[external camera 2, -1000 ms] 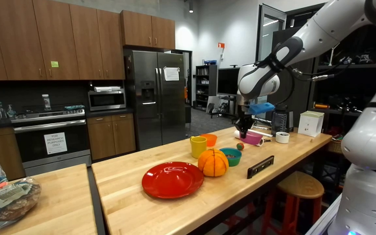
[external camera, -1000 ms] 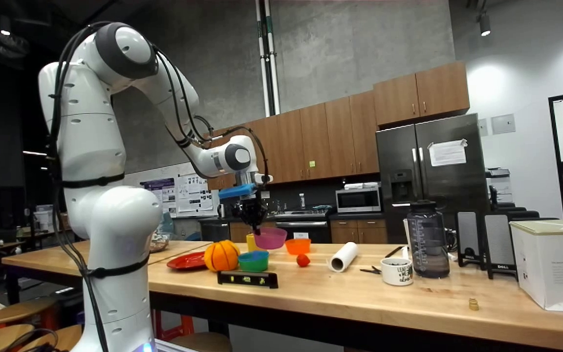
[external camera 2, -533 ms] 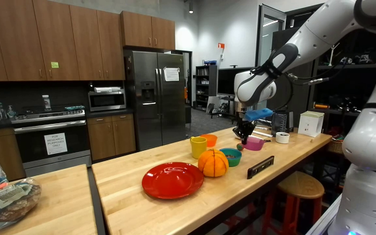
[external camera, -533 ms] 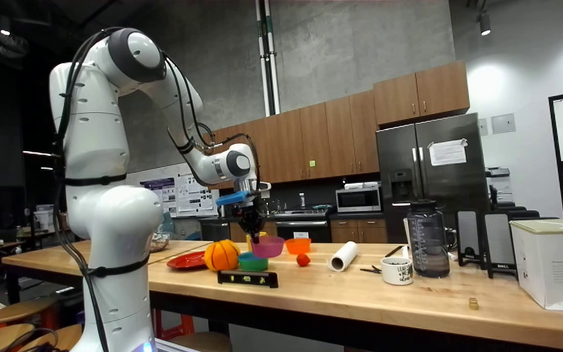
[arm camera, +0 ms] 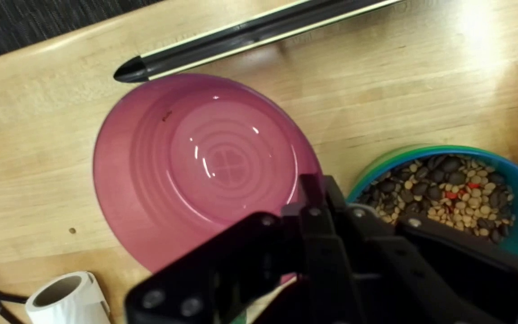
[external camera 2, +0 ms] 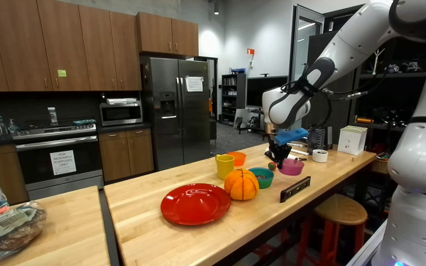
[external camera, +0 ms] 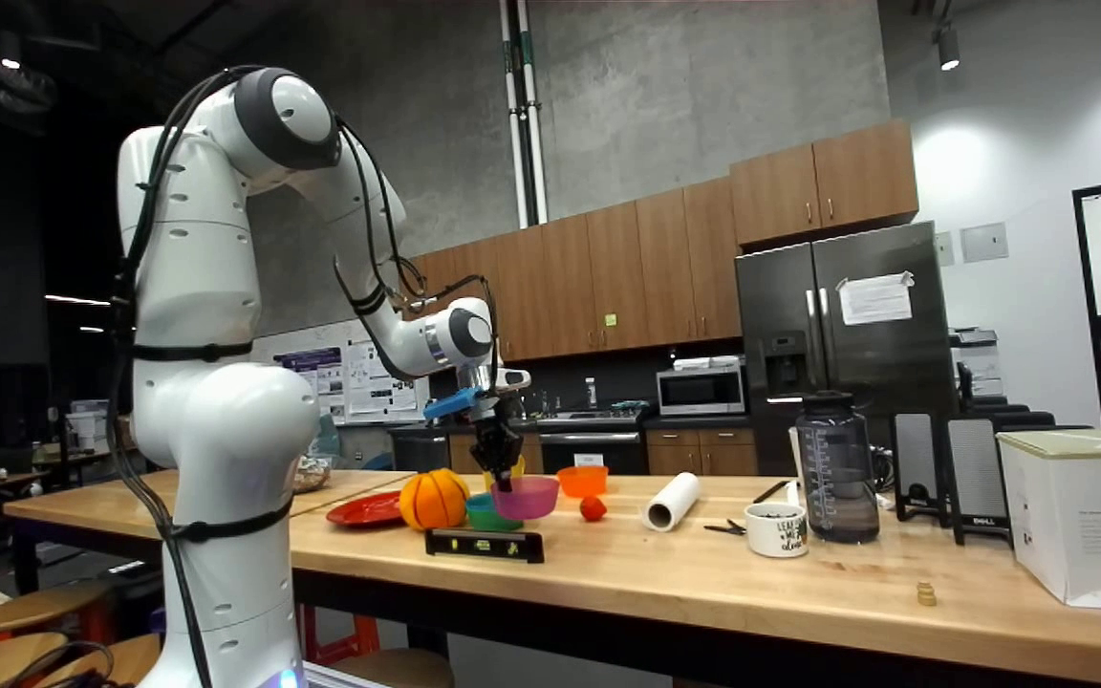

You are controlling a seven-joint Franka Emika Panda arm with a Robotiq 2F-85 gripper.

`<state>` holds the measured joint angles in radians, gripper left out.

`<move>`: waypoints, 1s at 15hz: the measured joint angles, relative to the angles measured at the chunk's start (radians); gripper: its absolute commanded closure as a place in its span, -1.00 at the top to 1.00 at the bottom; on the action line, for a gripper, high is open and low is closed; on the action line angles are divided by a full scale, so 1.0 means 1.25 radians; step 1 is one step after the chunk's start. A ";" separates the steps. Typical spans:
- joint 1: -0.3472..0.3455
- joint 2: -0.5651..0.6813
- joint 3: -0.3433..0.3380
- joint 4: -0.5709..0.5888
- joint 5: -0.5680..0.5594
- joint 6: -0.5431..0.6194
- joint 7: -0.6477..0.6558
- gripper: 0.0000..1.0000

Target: Pour the content in the purple bowl into the blue bowl and then place the purple bowl next to the blue bowl

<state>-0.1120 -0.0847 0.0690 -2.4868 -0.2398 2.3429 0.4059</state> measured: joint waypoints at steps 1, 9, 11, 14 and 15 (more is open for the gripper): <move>0.002 0.006 0.000 0.000 0.000 0.000 0.007 -0.98; 0.016 0.040 -0.008 0.014 0.001 0.004 0.041 -0.91; 0.017 0.045 -0.011 0.022 0.001 0.004 0.044 -0.54; 0.019 0.046 -0.017 0.030 0.001 0.005 0.045 -0.18; 0.019 0.046 -0.018 0.032 0.001 0.005 0.045 -0.04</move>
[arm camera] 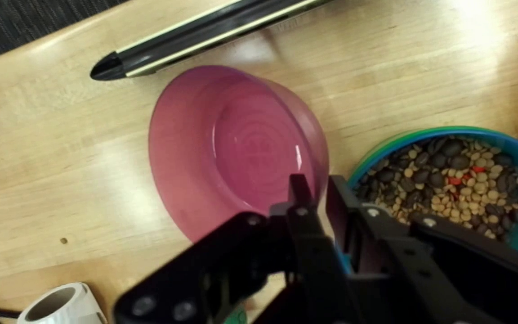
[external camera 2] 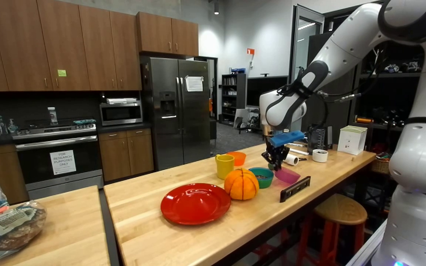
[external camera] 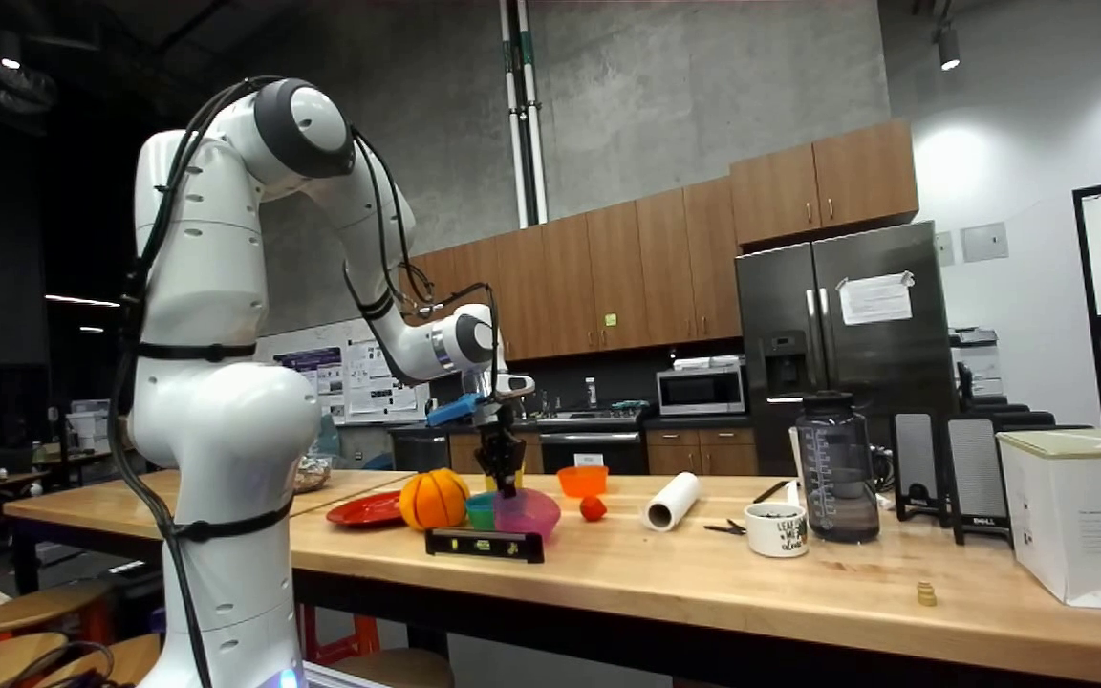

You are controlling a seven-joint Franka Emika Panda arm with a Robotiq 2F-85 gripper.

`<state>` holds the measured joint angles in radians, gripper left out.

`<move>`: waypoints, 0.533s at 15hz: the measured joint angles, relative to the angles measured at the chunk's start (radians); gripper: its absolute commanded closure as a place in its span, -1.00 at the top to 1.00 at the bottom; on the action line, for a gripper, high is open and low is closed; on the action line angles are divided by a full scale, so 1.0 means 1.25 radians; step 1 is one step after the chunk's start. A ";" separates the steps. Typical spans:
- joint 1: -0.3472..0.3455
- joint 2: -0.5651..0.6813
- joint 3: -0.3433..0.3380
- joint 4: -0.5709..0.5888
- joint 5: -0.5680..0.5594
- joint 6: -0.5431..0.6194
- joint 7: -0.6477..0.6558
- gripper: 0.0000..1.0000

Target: Pour the content in the purple bowl into the blue bowl and then place the purple bowl next to the blue bowl

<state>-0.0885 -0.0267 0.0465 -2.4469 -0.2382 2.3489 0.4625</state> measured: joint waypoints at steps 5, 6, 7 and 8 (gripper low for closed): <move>0.003 -0.001 -0.003 0.001 0.008 0.011 0.000 0.64; 0.007 -0.002 -0.003 0.001 0.012 0.019 0.000 0.75; 0.013 -0.005 -0.003 0.000 0.020 0.027 -0.001 0.91; 0.020 -0.009 -0.002 -0.001 0.028 0.035 -0.002 0.98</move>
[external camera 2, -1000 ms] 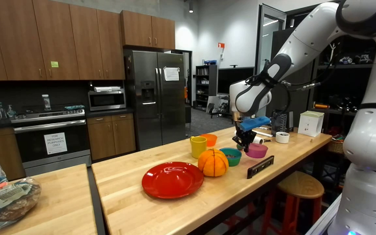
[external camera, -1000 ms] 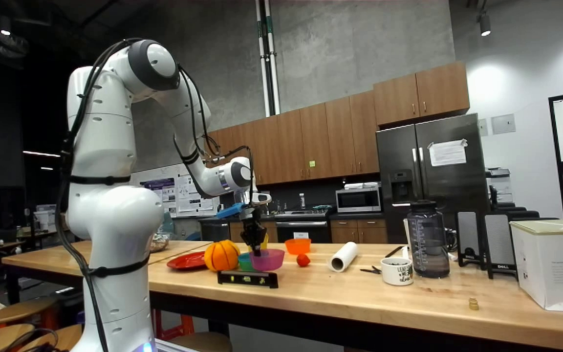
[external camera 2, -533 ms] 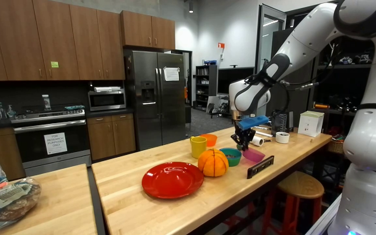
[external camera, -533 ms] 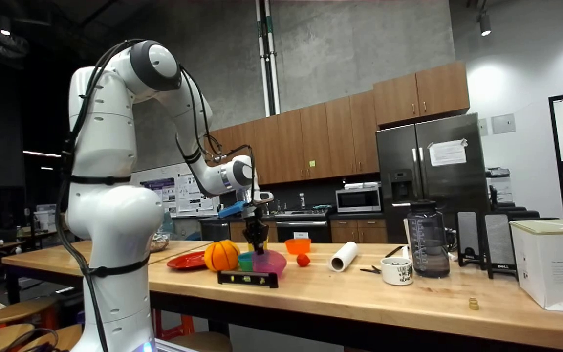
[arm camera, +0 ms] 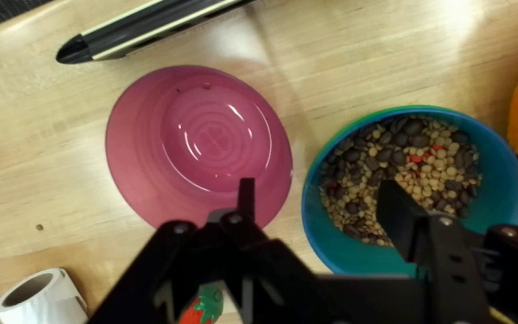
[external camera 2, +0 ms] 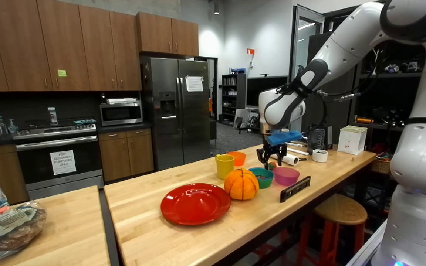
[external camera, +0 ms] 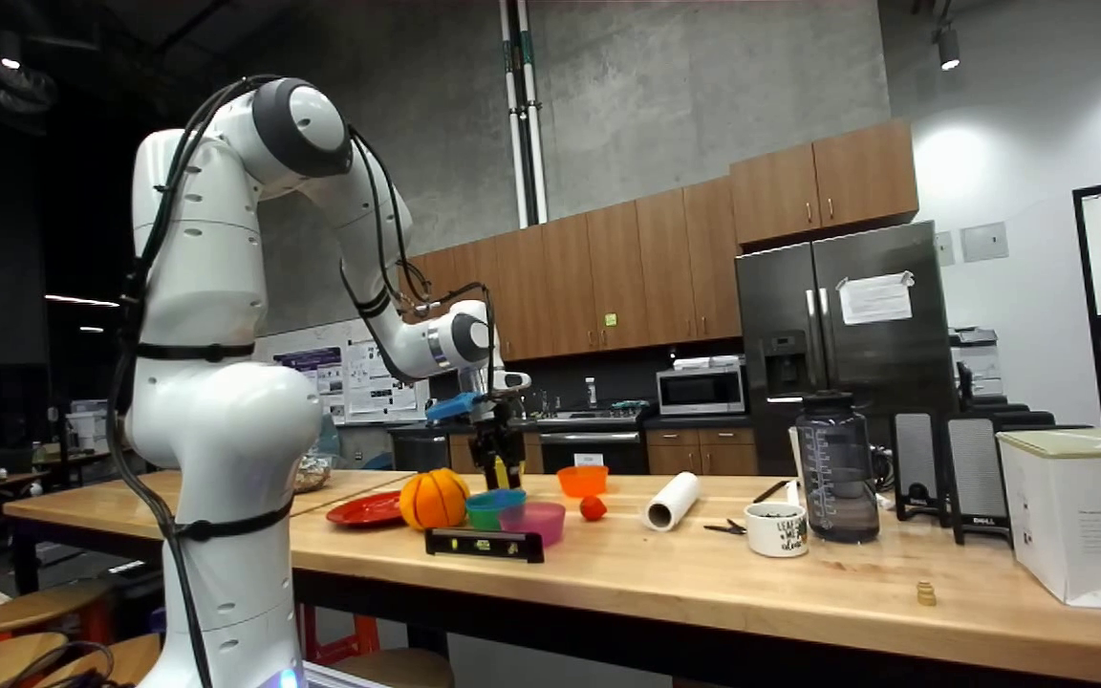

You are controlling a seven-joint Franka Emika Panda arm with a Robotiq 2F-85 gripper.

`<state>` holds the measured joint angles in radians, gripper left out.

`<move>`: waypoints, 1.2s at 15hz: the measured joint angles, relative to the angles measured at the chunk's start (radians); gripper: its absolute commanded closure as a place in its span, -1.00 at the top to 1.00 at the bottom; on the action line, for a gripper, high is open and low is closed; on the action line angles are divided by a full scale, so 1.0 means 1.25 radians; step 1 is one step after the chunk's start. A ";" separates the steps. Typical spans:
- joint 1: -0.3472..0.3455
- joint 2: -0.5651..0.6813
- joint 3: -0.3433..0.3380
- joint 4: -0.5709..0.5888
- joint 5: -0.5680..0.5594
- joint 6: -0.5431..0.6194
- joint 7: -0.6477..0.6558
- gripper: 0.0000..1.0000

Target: Pour the content in the purple bowl into the blue bowl and then place the purple bowl next to the blue bowl

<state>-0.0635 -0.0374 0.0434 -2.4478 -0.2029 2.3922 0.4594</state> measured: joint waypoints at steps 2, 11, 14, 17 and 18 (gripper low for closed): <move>0.016 -0.014 0.001 -0.003 0.027 0.011 -0.015 1.00; 0.070 -0.132 0.012 -0.066 0.140 0.019 -0.153 1.00; 0.086 -0.186 0.018 -0.107 0.160 0.019 -0.182 1.00; 0.097 -0.245 0.024 -0.155 0.171 0.019 -0.199 1.00; 0.101 -0.265 0.026 -0.172 0.173 0.019 -0.203 1.00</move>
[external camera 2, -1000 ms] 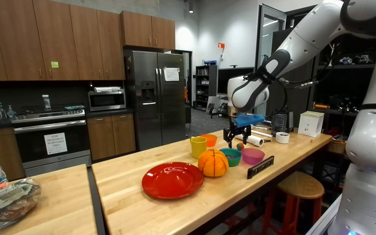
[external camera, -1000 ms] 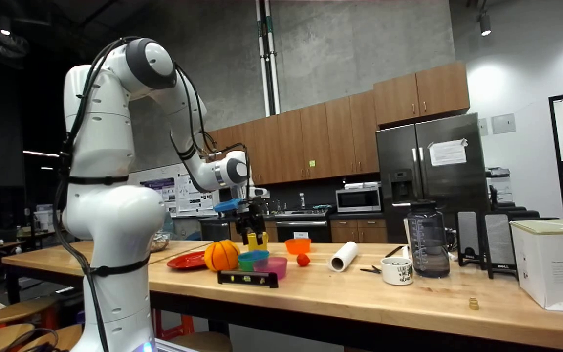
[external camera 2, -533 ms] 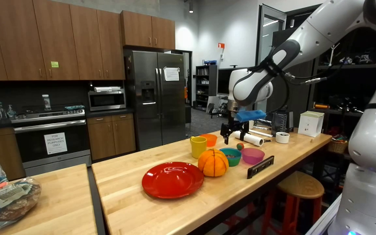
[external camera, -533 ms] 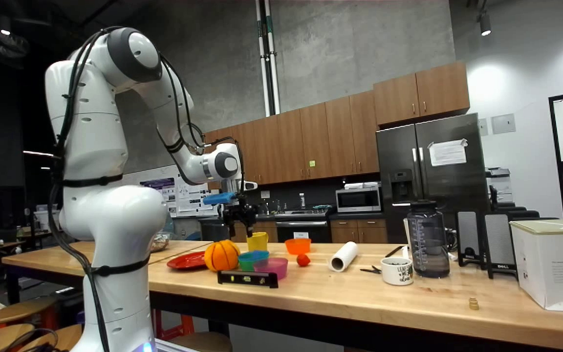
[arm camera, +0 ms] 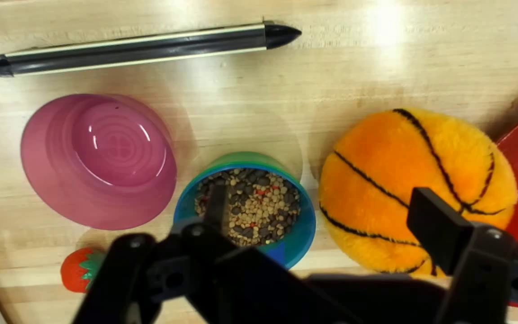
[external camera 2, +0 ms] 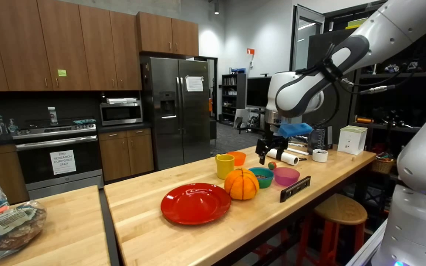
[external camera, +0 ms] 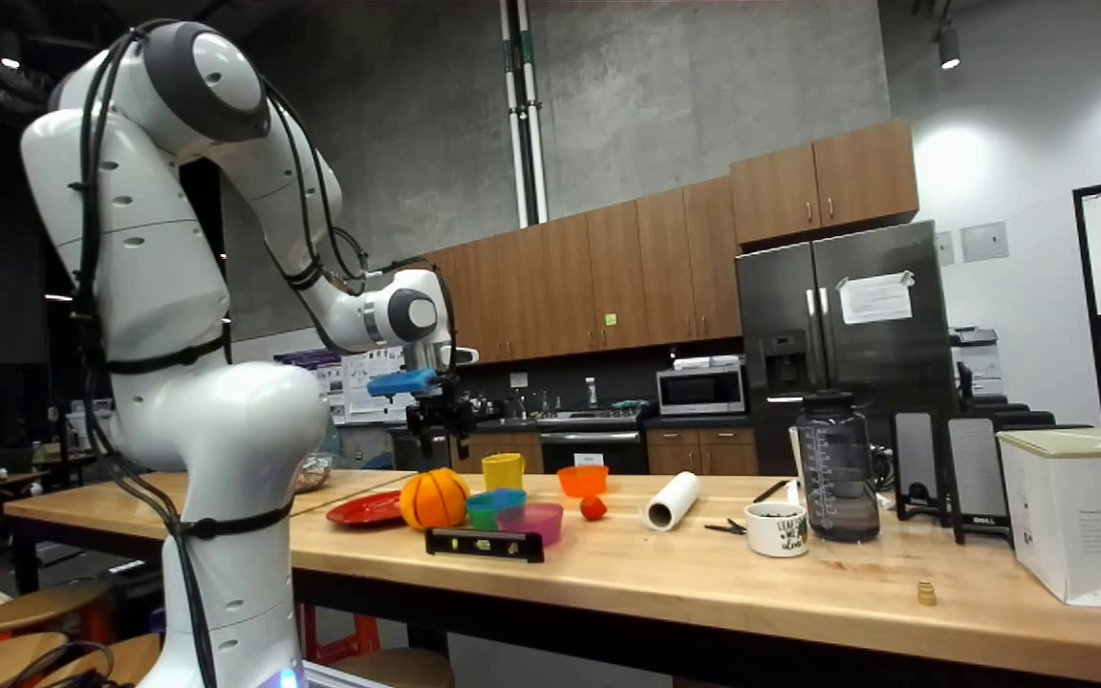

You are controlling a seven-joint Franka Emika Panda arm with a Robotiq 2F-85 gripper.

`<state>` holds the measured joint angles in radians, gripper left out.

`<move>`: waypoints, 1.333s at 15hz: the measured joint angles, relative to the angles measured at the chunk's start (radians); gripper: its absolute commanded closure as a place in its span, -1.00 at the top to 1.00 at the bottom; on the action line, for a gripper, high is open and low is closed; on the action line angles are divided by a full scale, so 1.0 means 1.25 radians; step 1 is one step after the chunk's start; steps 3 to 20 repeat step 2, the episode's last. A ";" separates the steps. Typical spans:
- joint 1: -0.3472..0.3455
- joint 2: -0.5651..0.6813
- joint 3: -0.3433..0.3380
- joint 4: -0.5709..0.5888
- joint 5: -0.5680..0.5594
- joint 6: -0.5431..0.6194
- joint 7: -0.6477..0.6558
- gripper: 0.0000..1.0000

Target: Pour the content in the purple bowl into the blue bowl and then place the purple bowl next to the blue bowl

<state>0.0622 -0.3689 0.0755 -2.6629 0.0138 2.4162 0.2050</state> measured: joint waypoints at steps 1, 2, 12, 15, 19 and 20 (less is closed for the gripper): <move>0.004 -0.021 0.001 -0.017 0.003 0.000 -0.003 1.00; 0.008 -0.043 0.003 -0.035 0.007 0.000 -0.006 1.00; 0.008 -0.043 0.003 -0.035 0.007 0.000 -0.006 1.00; 0.008 -0.043 0.003 -0.035 0.007 0.000 -0.006 1.00; 0.008 -0.043 0.003 -0.035 0.007 0.000 -0.006 1.00; 0.008 -0.043 0.003 -0.035 0.007 0.000 -0.006 1.00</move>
